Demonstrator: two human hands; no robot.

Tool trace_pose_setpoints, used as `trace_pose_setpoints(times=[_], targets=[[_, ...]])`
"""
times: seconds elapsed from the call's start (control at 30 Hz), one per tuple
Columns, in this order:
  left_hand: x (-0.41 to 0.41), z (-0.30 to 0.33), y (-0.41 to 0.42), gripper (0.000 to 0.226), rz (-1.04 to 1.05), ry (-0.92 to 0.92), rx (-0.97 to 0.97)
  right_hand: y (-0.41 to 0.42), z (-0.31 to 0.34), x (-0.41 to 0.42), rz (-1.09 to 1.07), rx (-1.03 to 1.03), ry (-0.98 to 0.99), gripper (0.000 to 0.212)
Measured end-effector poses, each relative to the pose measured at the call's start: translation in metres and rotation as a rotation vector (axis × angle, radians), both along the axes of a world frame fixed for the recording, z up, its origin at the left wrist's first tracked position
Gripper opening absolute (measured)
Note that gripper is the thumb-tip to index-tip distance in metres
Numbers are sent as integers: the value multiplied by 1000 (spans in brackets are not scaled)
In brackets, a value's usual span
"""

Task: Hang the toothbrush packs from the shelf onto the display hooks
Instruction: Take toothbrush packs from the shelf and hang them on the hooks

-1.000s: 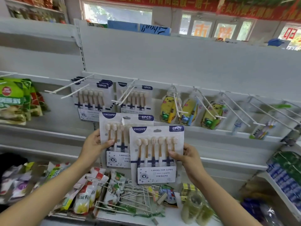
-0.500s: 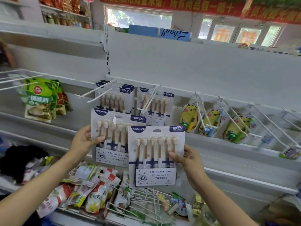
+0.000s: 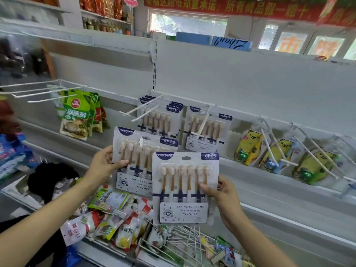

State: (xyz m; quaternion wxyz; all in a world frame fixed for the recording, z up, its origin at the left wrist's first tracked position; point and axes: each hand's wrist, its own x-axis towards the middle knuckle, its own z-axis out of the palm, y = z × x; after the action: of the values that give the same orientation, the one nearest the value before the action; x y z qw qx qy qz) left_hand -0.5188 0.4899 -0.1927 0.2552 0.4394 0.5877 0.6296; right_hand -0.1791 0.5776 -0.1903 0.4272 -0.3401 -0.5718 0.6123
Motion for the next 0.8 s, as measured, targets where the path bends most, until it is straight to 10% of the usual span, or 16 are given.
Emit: trace_pose_setpoints(times=[0.8], targets=[[-83,23,116,35,-117,61,-43,-25,0,-76,-175,-18,32,31]])
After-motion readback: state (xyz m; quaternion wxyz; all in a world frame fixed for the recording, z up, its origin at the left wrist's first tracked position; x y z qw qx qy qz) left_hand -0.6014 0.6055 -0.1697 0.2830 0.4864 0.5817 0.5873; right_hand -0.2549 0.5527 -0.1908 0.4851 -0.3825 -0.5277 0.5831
